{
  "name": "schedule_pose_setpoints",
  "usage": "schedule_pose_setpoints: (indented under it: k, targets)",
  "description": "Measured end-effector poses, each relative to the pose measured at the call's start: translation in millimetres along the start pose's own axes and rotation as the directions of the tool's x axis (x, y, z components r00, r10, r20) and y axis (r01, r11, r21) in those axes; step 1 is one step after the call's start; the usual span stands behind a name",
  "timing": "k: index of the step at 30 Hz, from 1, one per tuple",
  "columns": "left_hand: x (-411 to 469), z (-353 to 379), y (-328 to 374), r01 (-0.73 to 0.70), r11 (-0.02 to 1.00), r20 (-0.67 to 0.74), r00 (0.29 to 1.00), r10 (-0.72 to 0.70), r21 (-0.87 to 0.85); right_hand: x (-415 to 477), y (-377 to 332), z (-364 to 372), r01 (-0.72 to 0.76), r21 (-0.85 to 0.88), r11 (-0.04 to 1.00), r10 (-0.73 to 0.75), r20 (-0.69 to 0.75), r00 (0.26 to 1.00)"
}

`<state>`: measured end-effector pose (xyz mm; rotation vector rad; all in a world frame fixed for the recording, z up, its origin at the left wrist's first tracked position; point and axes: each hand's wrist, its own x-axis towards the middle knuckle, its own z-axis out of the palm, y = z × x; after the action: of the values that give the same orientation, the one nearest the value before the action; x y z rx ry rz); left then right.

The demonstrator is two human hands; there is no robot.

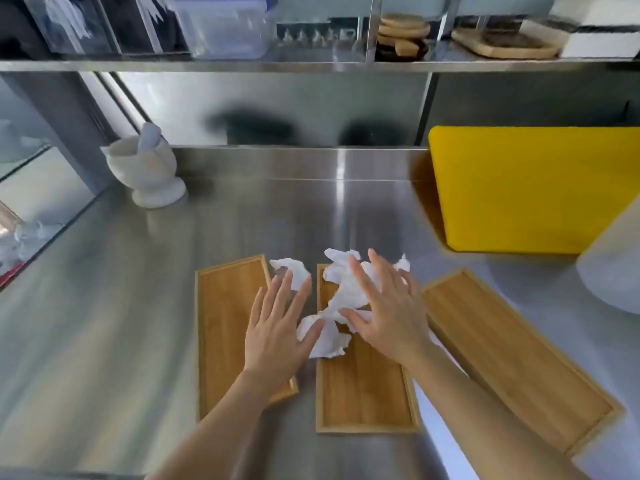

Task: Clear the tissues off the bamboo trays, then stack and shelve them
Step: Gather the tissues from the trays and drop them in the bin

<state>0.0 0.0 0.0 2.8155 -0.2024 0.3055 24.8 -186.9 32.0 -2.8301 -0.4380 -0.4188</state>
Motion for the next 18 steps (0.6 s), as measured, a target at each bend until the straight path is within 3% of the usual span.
schedule_pose_setpoints:
  k: [7, 11, 18]
  targets:
    - [-19, 20, 2, -0.024, 1.000, 0.077, 0.997, 0.025, -0.015, -27, 10, 43, 0.040, -0.005, 0.999, -0.040, 0.116, 0.992]
    - [-23, 26, 1, -0.021, 0.999, 0.162, 0.986, 0.024, -0.025, -30, 15, 50, 0.030, 0.039, 0.999, -0.039, 0.257, 0.966]
    - [-25, 26, 3, -0.124, 0.990, 0.204, 0.970, 0.134, -0.061, -31, 12, 48, 0.090, 0.004, 0.996, -0.090, 0.155, 0.984]
